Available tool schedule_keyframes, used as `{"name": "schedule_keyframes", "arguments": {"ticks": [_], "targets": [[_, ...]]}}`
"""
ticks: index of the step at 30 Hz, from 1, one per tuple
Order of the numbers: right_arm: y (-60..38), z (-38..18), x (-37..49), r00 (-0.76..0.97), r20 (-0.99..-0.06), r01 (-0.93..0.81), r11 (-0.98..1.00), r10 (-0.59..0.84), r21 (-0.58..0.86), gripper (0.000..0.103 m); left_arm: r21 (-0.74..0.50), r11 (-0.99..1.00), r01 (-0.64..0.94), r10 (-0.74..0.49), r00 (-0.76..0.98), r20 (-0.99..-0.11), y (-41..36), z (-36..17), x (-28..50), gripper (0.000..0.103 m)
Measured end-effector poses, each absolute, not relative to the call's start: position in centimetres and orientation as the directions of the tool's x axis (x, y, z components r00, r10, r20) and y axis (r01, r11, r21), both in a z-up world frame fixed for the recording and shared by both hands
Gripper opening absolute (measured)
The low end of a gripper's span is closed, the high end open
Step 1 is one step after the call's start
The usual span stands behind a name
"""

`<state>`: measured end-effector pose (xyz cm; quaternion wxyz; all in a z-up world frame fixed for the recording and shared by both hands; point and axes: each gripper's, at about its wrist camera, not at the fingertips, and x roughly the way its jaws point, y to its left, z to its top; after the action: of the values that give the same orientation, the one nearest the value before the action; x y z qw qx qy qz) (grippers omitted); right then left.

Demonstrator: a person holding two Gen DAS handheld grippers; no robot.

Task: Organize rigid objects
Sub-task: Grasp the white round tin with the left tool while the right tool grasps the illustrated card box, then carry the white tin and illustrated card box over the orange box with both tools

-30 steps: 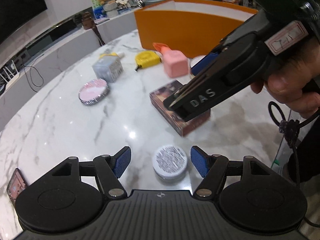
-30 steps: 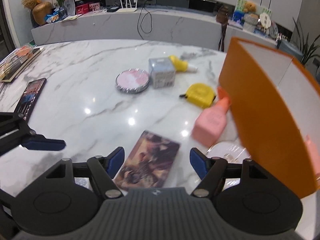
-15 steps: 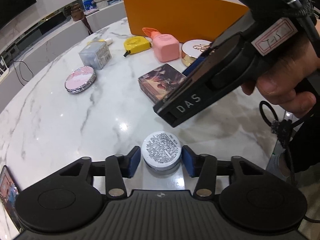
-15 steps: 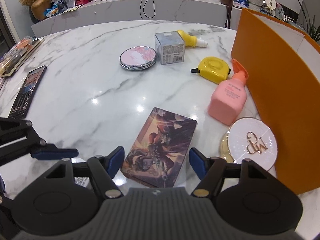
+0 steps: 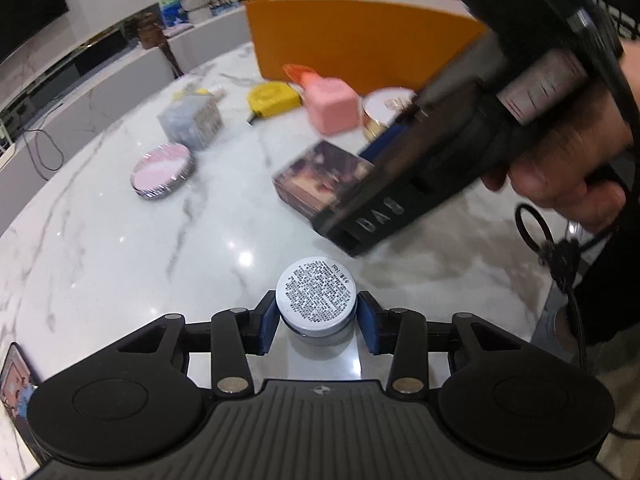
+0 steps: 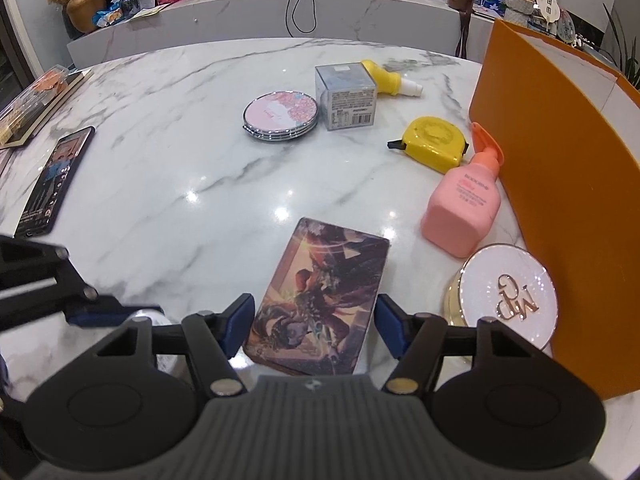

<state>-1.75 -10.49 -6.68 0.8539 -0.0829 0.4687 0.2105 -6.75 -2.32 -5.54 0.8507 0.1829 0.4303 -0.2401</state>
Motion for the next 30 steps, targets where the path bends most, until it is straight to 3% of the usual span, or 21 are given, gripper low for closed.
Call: {"name": "schedule_keyframes", "arguments": {"ticks": [13,19,30], "targets": [[-11.7,-4.4,-1.3,0.503,-0.809,-0.418,0.905,0.303,0.078,0.06,0.084,0.862,0.5,-0.238,0.544,-0.805,-1.2,-4.1,-5.1,0.047],[-11.2,-6.1,-1.4,0.45,-0.858,-0.433,0.901,0.247,0.032,0.059,0.08,0.869,0.488,-0.234,0.547,-0.804,-1.1,-4.1,-4.7,0.047],[-10.0,-7.5,-0.1,0.456,-0.866,-0.411,0.912,0.205,0.0,0.058,0.073,0.877,0.474,-0.235,0.558,-0.796,-0.9,-3.6,-4.7,0.047]]}}
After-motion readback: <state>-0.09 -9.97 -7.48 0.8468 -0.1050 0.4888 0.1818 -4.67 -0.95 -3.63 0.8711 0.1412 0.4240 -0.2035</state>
